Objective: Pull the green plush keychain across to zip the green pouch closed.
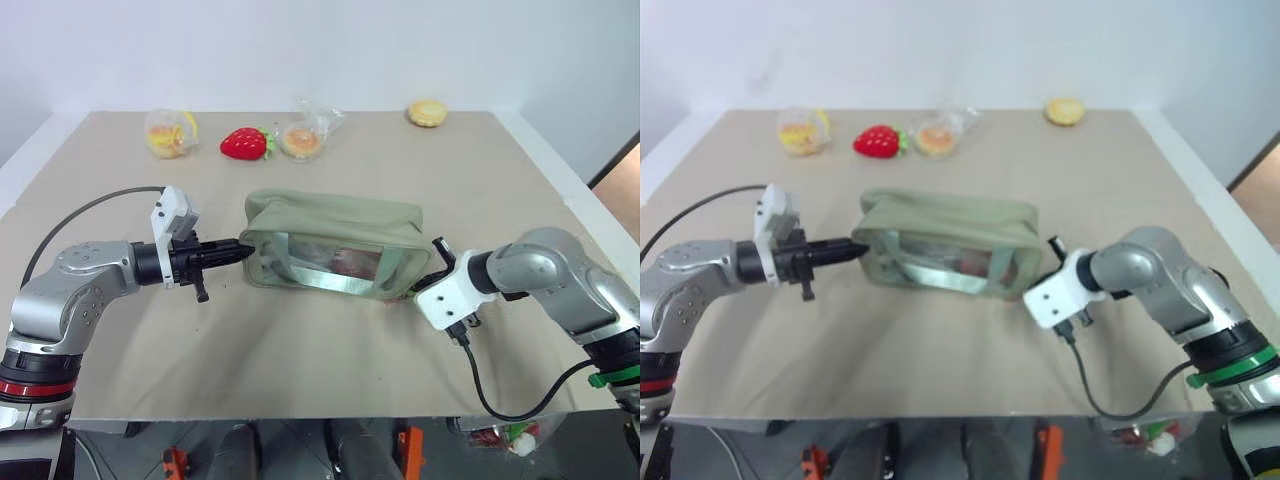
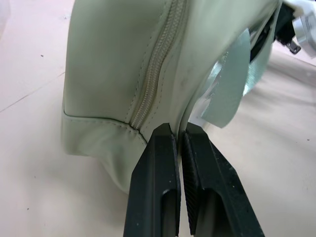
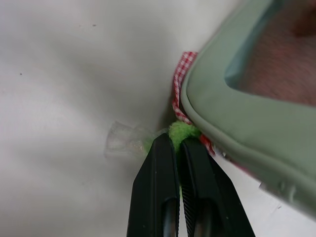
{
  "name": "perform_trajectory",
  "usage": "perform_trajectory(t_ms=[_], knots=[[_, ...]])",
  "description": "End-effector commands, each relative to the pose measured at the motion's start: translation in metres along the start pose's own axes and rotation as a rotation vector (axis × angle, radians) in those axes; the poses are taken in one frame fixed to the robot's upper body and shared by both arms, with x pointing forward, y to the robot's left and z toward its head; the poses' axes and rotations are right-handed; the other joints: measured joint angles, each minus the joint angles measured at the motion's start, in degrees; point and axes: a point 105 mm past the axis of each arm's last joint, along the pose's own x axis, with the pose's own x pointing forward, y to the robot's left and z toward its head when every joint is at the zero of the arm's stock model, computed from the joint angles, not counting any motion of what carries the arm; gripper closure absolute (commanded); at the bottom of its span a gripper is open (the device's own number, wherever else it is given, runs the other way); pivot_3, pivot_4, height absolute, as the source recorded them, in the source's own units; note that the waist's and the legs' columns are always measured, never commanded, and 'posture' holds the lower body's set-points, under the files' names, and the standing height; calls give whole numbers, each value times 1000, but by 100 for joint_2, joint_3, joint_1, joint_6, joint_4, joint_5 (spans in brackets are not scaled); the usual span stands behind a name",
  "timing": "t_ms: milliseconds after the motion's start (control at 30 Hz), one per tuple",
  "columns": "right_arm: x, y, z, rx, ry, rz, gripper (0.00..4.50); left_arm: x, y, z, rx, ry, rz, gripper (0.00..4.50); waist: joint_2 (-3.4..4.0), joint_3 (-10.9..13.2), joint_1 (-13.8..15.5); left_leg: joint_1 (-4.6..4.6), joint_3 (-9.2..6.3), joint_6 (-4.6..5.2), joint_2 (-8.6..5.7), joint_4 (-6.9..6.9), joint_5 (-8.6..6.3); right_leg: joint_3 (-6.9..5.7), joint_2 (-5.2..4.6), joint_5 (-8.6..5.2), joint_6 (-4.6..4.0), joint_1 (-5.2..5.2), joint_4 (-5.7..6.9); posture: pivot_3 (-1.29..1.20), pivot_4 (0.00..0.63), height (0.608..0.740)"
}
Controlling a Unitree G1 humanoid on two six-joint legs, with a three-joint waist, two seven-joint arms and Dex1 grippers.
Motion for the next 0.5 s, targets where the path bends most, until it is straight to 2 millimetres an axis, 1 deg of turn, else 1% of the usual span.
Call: perform_trajectory(t_ms=[33,133,200,300,400,500], knots=[[8,3,6,-55,-19,38,4431,-3,-4,11,31,-34,0,4500,-6,-4,-1,3,0,0,0,0,0,0,0,1,-1,2,0,0,150,740],[2,-5,0,33,-29,-7,4431,-6,-4,7,17,-33,14,4500,-16,-10,-2,4,0,0,2,0,0,-1,0,1,-1,4,0,0,150,740],[-6,-11,-10,123,-21,-50,4431,-8,-1,2,10,-20,39,4500,-17,-10,-6,4,1,0,2,1,0,0,0,1,-2,5,0,0,150,740],[-21,-17,-27,331,-53,-135,4431,-13,3,-6,-9,-7,73,4500,-17,-9,-6,4,1,0,2,2,0,1,-1,2,-3,6,0,0,150,740],[-38,-14,-41,486,-72,-186,4431,-17,6,-11,-26,-6,96,4500,-17,-9,-3,4,1,1,2,2,1,0,-1,3,-3,6,0,0,150,740],[-49,0,-48,620,-109,-196,4431,-19,7,-12,-45,-9,106,4500,-17,-9,9,3,1,1,2,0,0,0,-1,1,-5,7,0,0,150,740]])
